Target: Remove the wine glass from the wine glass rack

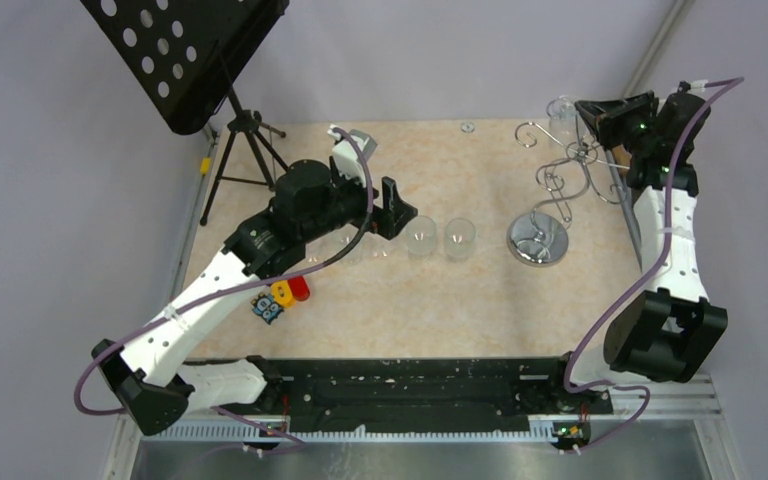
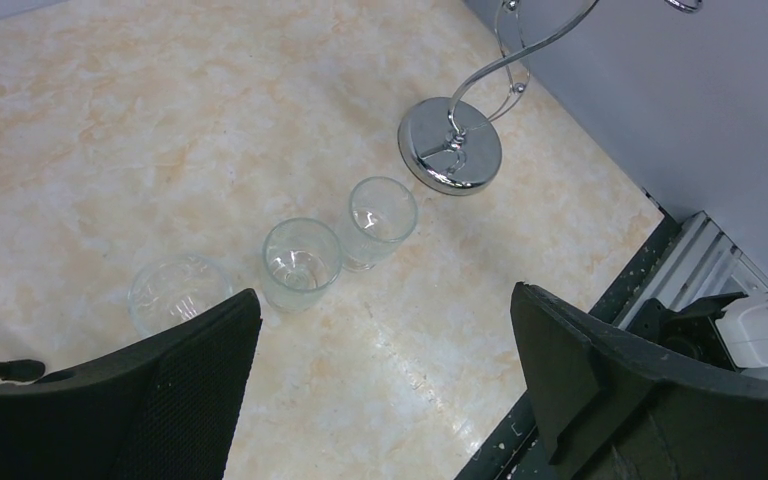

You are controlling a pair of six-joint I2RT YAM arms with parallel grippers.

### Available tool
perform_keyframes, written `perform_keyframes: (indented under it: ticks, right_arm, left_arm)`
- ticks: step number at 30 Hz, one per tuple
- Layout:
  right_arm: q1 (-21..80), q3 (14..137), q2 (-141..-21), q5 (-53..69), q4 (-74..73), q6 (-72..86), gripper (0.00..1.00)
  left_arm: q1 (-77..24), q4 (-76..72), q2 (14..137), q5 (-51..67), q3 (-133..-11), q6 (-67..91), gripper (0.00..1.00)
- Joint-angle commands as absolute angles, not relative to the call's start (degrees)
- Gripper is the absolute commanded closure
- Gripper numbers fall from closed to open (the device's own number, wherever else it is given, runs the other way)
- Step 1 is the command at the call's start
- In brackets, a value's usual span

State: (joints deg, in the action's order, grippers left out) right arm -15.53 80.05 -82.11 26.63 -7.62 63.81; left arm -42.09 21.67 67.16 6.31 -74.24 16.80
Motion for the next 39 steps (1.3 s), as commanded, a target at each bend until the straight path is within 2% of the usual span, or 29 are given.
perform_keyframes:
  ticks: [1, 21, 31, 39]
  right_arm:
    - [-15.2, 83.8, -77.2, 29.0, -5.7, 66.1, 1.0]
    - [-15.2, 85.9, -75.0, 33.1, -8.1, 66.9, 1.0]
    - [-15.3, 89.8, -77.7, 35.4, -15.9, 55.4, 1.0]
    - [-15.2, 90.0, -78.4, 38.6, -16.7, 52.4, 1.0]
  left_arm:
    - [-41.9, 18.5, 64.7, 5.1, -73.2, 17.4, 0.01]
    - [-41.8, 18.2, 64.5, 5.1, -73.3, 17.9, 0.01]
    - [-41.8, 18.5, 64.7, 4.8, -73.5, 17.7, 0.01]
    - [-41.7, 18.5, 65.0, 4.6, -73.9, 17.6, 0.01]
